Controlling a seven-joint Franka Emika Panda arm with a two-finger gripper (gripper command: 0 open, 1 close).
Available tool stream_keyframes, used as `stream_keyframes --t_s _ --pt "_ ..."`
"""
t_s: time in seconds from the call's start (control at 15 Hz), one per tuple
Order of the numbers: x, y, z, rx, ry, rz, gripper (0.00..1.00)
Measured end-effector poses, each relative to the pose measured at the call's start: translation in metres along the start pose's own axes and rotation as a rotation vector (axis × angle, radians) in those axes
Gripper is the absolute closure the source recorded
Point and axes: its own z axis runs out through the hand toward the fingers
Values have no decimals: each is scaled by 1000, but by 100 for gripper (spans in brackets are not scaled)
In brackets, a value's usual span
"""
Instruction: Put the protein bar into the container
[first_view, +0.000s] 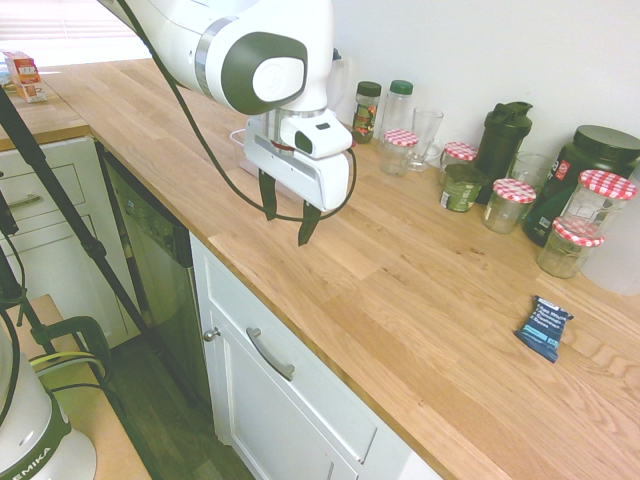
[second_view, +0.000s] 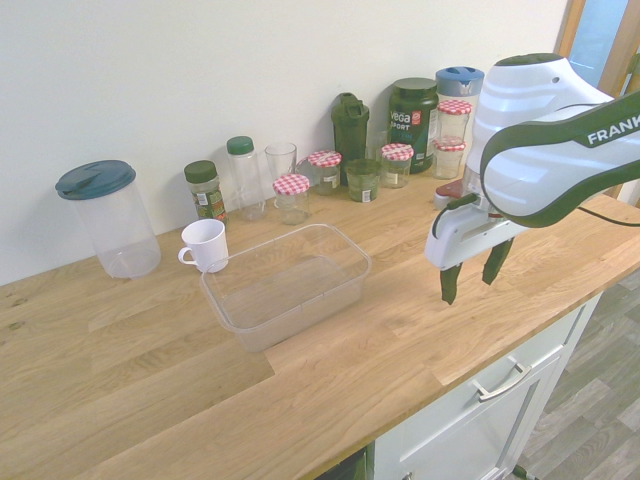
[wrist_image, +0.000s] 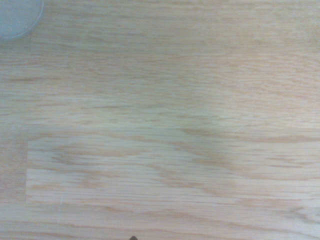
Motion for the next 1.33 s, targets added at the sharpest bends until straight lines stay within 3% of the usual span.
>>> stream_keyframes --t_s 0.53,1.07,1.33 --pt "20 17 -3 16 -6 39 0" --pt "146 121 -75 101 2 141 0" --pt "216 136 -76 84 33 151 0"
